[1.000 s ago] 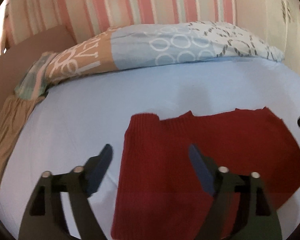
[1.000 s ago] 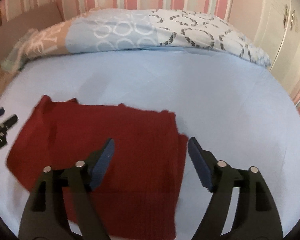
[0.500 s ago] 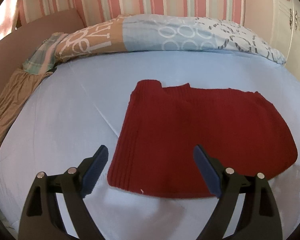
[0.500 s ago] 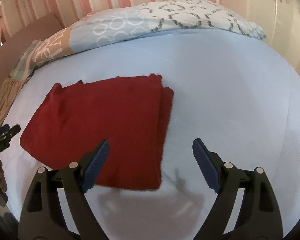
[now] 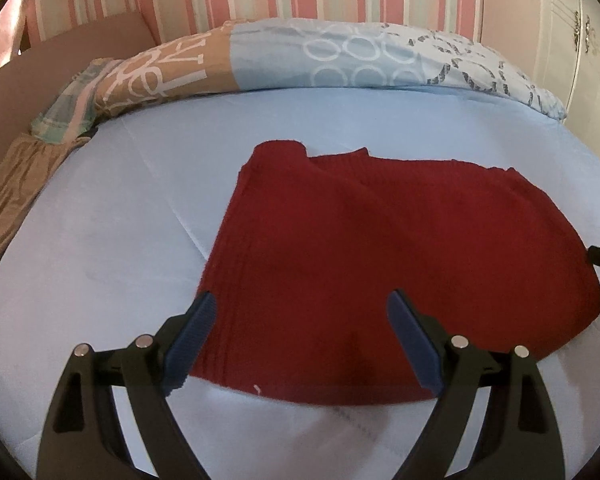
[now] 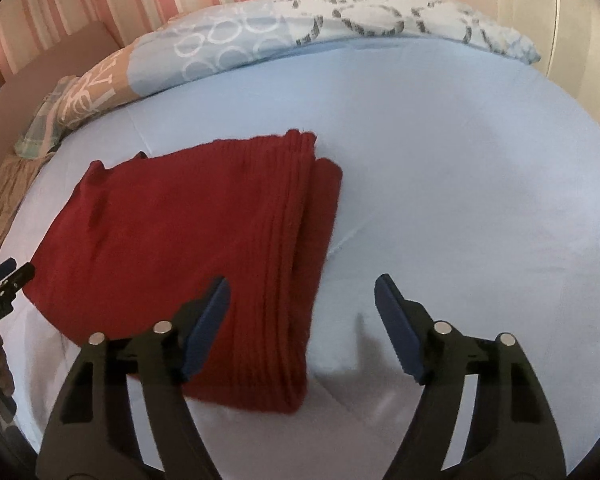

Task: Fold small clothes
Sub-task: 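Move the right gripper to the folded sweater's side edge, then grasp the side edge with the right gripper and fold it over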

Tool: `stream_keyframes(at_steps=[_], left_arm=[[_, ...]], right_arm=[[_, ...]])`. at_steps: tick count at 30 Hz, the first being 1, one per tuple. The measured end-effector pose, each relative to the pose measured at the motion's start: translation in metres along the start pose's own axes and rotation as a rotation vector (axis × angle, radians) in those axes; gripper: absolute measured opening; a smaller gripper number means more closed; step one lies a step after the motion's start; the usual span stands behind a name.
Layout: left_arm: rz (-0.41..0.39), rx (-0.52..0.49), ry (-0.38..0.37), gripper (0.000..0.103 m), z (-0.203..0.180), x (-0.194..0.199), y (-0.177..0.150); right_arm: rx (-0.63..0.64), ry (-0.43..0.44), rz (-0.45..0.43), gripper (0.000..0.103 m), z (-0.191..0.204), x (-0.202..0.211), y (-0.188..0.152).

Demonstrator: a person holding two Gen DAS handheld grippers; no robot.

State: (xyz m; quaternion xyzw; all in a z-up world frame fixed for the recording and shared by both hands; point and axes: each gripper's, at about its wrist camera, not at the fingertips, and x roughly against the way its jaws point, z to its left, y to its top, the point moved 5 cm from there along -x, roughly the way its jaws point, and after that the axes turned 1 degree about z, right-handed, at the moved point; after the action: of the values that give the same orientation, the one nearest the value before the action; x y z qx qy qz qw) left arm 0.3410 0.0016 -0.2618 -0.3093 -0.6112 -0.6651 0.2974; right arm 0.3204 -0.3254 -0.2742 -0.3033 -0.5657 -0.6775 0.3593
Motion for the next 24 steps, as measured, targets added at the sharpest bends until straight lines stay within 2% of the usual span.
stream_keyframes(at_steps=[6, 11, 14, 15, 18, 19, 24], left_arm=[[-0.002, 0.005, -0.018, 0.088, 0.000, -0.011, 0.005], [-0.002, 0.007, -0.030, 0.088, -0.001, -0.017, 0.008], [0.003, 0.020, -0.035, 0.088, -0.001, -0.020, 0.007], [0.006, 0.024, -0.035, 0.088, -0.001, -0.021, 0.007], [0.014, 0.030, -0.038, 0.088, -0.003, -0.022, 0.004], [0.016, 0.029, -0.039, 0.088, -0.003, -0.022, 0.002], [0.012, 0.007, -0.029, 0.088, -0.005, -0.016, 0.001]], right_arm=[[-0.026, 0.014, 0.050, 0.073, -0.009, -0.037, 0.001], [-0.081, 0.072, 0.080, 0.068, -0.013, -0.055, -0.004], [-0.094, 0.117, 0.080, 0.054, -0.010, -0.057, -0.004], [-0.101, 0.142, 0.086, 0.045, -0.008, -0.057, -0.005], [-0.097, 0.147, 0.084, 0.038, -0.005, -0.055, -0.006], [-0.093, 0.155, 0.084, 0.028, -0.004, -0.054, -0.006], [-0.061, 0.132, 0.073, 0.019, 0.002, -0.044, -0.003]])
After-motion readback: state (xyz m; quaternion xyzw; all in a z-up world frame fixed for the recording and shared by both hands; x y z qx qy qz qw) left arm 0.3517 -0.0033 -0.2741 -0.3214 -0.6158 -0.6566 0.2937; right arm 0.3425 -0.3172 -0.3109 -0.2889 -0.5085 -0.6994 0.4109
